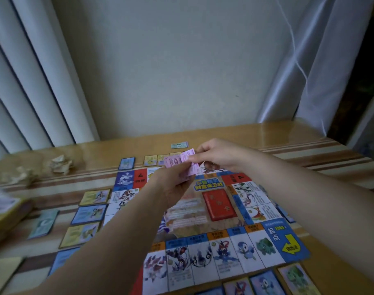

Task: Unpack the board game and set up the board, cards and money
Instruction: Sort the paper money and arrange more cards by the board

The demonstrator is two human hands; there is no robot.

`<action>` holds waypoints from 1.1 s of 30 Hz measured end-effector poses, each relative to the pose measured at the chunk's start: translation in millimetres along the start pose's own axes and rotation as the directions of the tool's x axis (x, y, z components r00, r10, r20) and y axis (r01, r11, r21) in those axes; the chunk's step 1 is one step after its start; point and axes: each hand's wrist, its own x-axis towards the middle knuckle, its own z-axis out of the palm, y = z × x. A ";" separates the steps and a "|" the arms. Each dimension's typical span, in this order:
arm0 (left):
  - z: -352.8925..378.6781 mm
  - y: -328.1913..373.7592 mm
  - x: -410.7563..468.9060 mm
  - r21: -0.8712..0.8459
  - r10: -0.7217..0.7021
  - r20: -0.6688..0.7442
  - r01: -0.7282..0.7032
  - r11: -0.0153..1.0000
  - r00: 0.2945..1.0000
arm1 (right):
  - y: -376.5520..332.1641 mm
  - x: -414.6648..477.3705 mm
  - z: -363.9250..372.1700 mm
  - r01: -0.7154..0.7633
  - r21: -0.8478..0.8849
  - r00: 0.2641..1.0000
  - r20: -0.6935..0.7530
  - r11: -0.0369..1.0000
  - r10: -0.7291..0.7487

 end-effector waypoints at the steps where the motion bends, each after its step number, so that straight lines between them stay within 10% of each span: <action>1: -7.6 5.4 3.1 -0.027 -0.003 -0.007 0.003 1.000 1.000 | -2.7 9.3 4.0 -0.001 0.043 1.000 -0.003 0.999 0.001; 8: -67.3 51.1 27.3 -0.151 0.014 -0.082 -0.026 0.988 0.997 | -2.9 100.7 13.2 -0.001 0.236 0.929 -0.360 0.972 0.088; 24: -117.4 87.2 55.1 -0.123 0.055 -0.095 -0.066 0.990 0.994 | 36.3 205.6 46.4 -0.336 -0.473 0.778 -0.627 0.814 -0.043; 29: -116.8 88.5 36.1 -0.122 0.075 -0.042 -0.079 0.989 0.996 | -10.9 174.8 37.7 -0.054 -0.347 0.826 -0.543 0.936 -0.153; 33: -127.1 89.6 10.0 -0.051 0.149 -0.017 -0.150 0.987 0.989 | -73.6 122.3 63.9 0.172 -0.067 0.966 -0.186 0.983 -0.182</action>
